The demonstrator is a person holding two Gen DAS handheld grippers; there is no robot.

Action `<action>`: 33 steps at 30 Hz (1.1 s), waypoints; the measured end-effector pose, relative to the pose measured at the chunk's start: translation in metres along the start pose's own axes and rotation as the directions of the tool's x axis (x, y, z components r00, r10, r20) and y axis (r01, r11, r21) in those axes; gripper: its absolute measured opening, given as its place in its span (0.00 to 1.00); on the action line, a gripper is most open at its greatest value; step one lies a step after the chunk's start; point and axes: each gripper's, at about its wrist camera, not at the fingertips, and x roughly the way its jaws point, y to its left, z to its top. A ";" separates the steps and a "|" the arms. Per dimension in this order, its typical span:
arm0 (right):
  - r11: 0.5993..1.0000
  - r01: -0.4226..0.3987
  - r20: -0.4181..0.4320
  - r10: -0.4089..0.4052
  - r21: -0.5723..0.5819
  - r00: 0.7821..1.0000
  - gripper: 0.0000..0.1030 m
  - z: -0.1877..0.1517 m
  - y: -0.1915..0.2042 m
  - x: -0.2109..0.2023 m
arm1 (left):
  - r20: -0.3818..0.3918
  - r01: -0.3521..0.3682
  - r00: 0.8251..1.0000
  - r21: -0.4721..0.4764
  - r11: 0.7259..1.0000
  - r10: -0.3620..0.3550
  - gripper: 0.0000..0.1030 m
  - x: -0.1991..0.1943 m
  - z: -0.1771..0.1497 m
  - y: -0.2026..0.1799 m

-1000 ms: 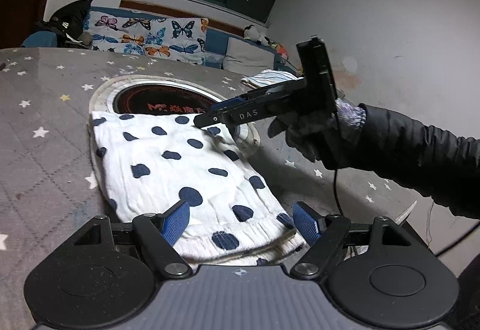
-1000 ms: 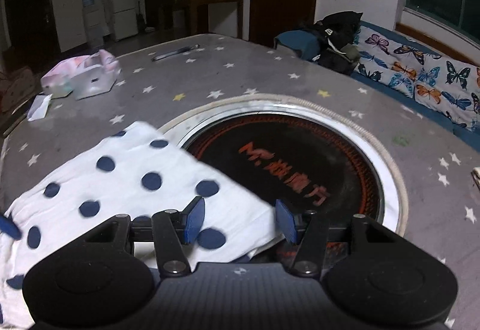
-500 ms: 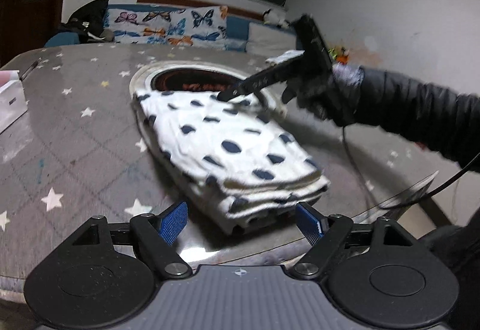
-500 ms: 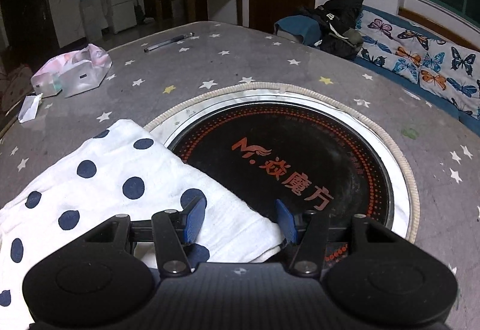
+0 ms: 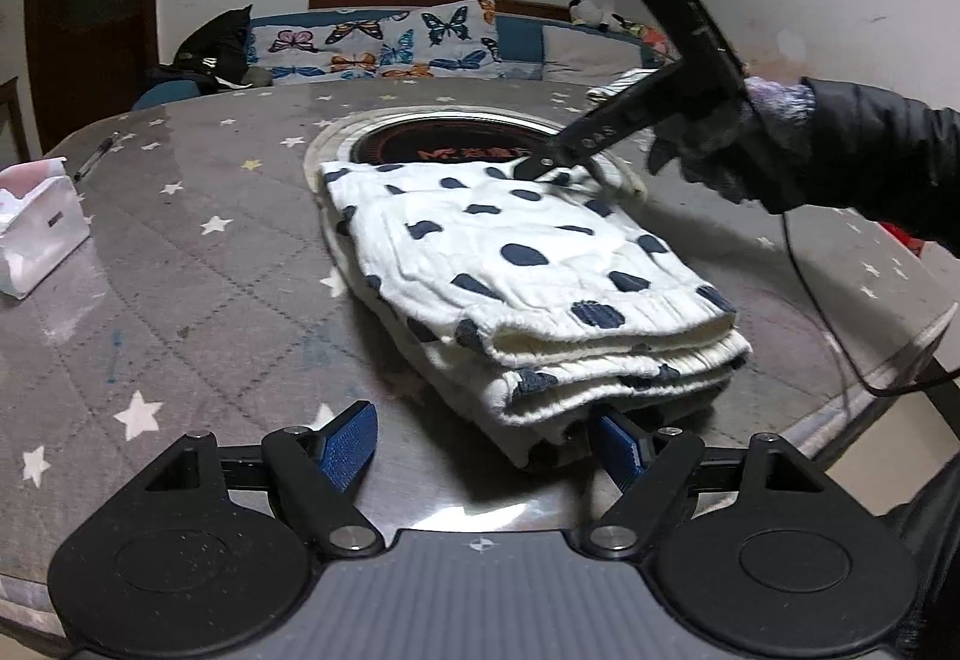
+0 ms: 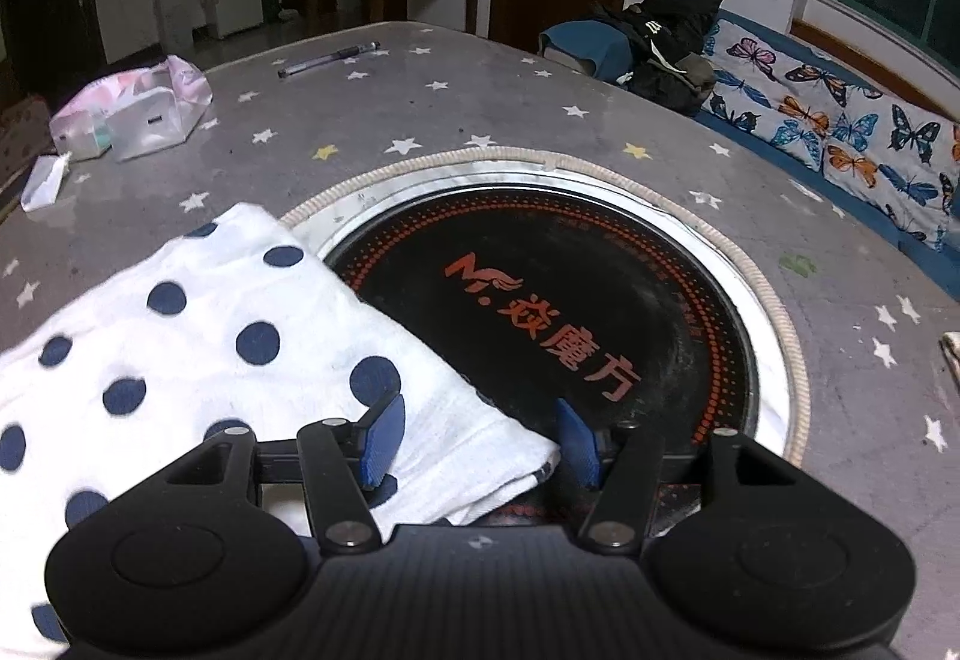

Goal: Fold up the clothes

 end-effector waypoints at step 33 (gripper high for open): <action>0.994 -0.028 -0.052 0.034 0.109 0.998 0.52 -0.031 -0.003 -0.033 | 0.007 -0.287 0.957 -0.155 0.945 0.292 0.78 0.042 0.047 0.125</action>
